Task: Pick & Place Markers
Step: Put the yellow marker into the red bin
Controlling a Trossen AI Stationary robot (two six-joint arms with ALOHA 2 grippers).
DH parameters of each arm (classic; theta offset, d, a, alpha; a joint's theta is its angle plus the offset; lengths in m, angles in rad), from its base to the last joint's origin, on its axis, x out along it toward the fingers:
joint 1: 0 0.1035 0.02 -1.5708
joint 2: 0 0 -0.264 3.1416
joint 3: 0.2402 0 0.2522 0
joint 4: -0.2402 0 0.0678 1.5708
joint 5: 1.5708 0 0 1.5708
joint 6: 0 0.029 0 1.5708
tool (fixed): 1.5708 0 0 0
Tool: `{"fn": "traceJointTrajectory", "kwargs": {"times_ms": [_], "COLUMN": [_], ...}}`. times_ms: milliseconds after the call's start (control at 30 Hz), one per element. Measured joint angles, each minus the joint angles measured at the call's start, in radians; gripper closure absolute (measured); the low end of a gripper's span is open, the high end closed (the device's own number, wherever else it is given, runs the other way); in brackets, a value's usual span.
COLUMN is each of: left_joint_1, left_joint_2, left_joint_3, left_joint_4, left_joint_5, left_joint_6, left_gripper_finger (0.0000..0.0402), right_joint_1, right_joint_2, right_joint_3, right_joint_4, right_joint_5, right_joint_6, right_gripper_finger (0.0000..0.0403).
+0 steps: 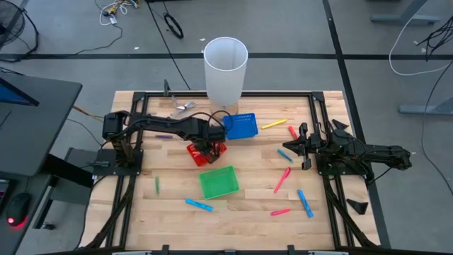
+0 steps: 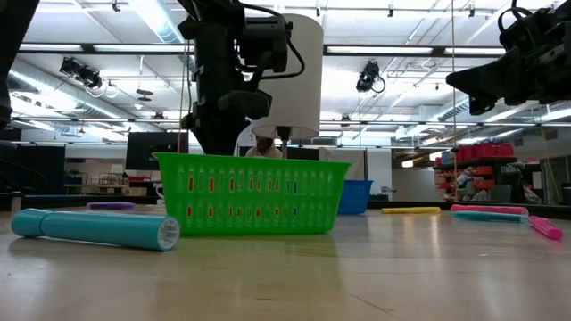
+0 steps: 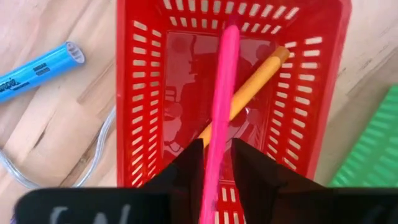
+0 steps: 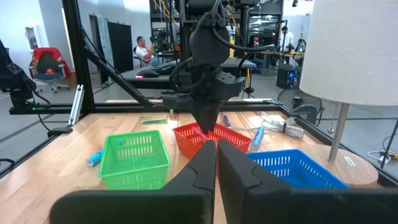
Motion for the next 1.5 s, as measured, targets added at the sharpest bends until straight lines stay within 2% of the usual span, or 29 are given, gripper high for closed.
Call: {"fn": "traceJointTrajectory", "kwargs": {"times_ms": [433,600,800,1067,1233,1500], "left_joint_1": [0.000,0.000,-0.003,-0.045,-0.121,-0.272], "left_joint_2": [0.000,0.000,-0.019,-0.108,-0.170,-0.222], "left_joint_3": [0.000,0.000,0.000,0.000,0.000,0.000], "left_joint_4": [0.000,0.000,-0.001,0.001,0.023,0.161], "left_joint_5": [-0.022,-0.013,-0.013,-0.018,-0.096,-0.208], "left_joint_6": [0.003,0.003,0.005,0.024,0.075,0.170], "left_gripper_finger": [0.0225,0.0205,0.0206,0.0209,0.0209,0.0209], "right_joint_1": [0.000,0.000,0.000,0.000,0.000,0.000], "right_joint_2": [0.000,0.000,0.000,0.000,0.000,0.000], "right_joint_3": [0.000,0.000,0.000,0.000,0.000,0.000], "right_joint_4": [0.000,0.000,0.000,0.000,0.000,0.000], "right_joint_5": [0.000,0.000,0.000,0.000,0.000,0.000], "right_joint_6": [0.000,0.000,0.000,0.000,0.000,0.000], "right_gripper_finger": [0.0382,0.0382,0.0382,0.0382,0.0382,0.0382]}}
